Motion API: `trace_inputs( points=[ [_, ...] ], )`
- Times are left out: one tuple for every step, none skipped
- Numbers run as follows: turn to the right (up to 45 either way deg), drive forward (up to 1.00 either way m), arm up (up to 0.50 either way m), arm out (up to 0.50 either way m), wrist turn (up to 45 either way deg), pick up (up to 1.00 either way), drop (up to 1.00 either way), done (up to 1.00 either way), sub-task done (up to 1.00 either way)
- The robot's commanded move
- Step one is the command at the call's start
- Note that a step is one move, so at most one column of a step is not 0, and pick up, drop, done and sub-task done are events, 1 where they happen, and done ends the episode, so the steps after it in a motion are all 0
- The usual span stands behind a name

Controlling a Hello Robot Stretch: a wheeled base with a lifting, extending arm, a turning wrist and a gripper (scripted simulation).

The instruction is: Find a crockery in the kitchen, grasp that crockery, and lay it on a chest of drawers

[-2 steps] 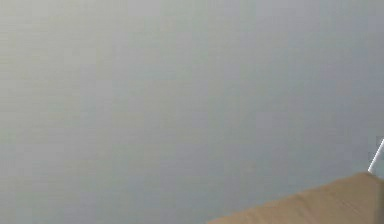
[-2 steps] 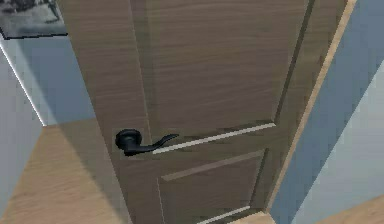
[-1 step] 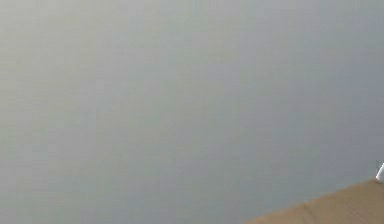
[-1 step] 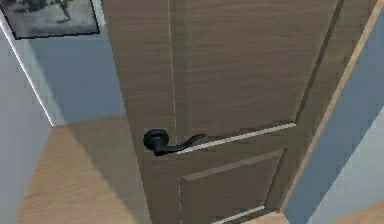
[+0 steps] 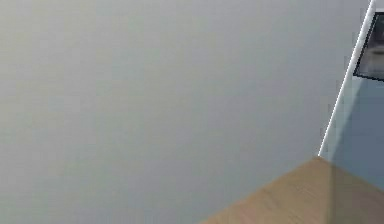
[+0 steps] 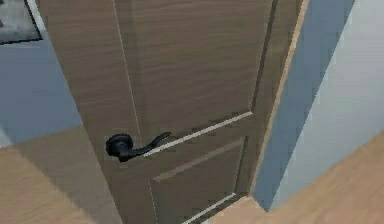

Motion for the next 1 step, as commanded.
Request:
trace_inputs(
  points=[
    [0.0,0.55,0.0,0.0,0.0,0.0,0.0,0.0,0.0]
  ],
)
